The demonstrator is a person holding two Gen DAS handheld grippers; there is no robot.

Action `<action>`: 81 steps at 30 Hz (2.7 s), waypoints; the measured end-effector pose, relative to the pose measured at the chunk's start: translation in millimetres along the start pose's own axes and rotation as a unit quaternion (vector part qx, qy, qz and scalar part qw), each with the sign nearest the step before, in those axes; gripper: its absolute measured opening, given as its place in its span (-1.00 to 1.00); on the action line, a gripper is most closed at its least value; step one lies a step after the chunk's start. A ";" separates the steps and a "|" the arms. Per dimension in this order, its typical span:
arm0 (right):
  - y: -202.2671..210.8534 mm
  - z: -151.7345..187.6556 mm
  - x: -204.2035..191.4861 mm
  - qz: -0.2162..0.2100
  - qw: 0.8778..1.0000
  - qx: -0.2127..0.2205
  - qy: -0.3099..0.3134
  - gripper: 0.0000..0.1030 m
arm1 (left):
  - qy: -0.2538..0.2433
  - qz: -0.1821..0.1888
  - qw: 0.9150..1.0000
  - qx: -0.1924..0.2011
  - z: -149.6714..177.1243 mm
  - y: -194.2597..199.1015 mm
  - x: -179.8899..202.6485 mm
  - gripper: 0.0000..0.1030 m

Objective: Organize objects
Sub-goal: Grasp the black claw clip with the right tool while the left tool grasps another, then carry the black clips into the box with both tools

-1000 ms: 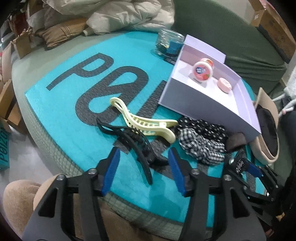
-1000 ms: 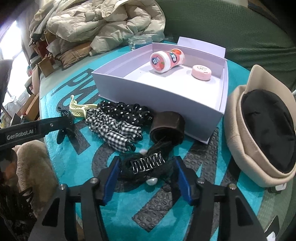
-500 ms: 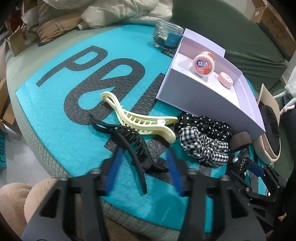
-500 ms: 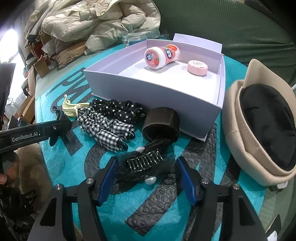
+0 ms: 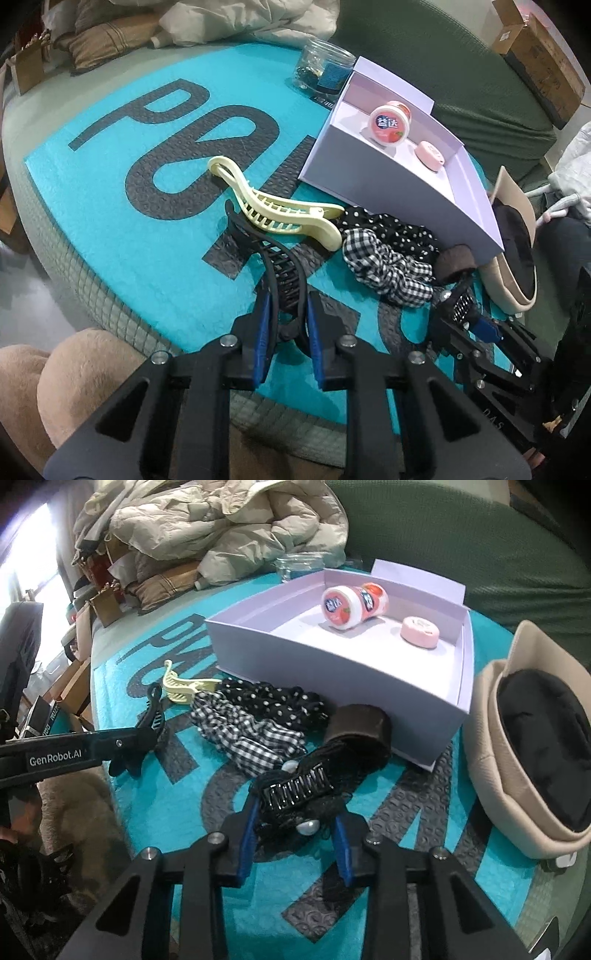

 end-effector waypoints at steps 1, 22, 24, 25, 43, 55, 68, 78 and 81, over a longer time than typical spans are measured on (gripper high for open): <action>0.9 -0.5 -1.6 -0.001 1.000 0.001 0.002 -0.31 | 0.000 0.001 1.000 0.001 0.3 1.7 -0.4 -0.64; 7.7 -20.0 -48.1 -0.029 0.998 0.001 0.064 -0.31 | -0.019 -0.020 0.999 0.043 -4.4 35.0 -20.2 -0.65; 7.4 -25.2 -53.0 -0.035 0.997 0.001 0.074 -0.31 | -0.025 -0.023 0.998 0.047 -7.1 37.3 -20.9 -0.65; 6.8 -28.0 -55.3 -0.038 0.996 0.001 0.079 -0.31 | -0.026 -0.028 0.998 0.050 -9.3 38.6 -21.4 -0.65; 10.5 -82.8 -49.3 -0.052 0.993 0.029 0.100 -0.31 | -0.079 -0.037 0.994 0.070 -54.7 44.4 5.5 -0.65; 26.8 -95.7 -6.6 -0.022 0.996 0.044 0.073 -0.31 | -0.129 -0.014 0.989 0.069 -69.8 38.2 62.5 -0.65; 43.0 -92.2 44.4 0.010 0.999 0.042 0.031 -0.31 | -0.193 0.012 0.979 0.064 -74.7 30.0 121.8 -0.65; 36.0 -98.1 73.5 0.026 0.999 0.028 0.018 -0.31 | -0.222 0.016 0.974 0.048 -83.6 10.5 148.6 -0.65; 31.1 -102.0 79.8 0.025 0.999 0.025 0.016 -0.31 | -0.226 0.015 0.973 0.045 -88.6 3.0 152.2 -0.65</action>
Point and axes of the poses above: each gripper's, at about its wrist camera, not at the fingertips, and y roughly against the way its jaws point, x to its right, z to its underside, the point moved 9 cm from there along -y, roughly the way its jaws point, and after that the axes turned 15 degrees about -z, right-handed, at the moved point
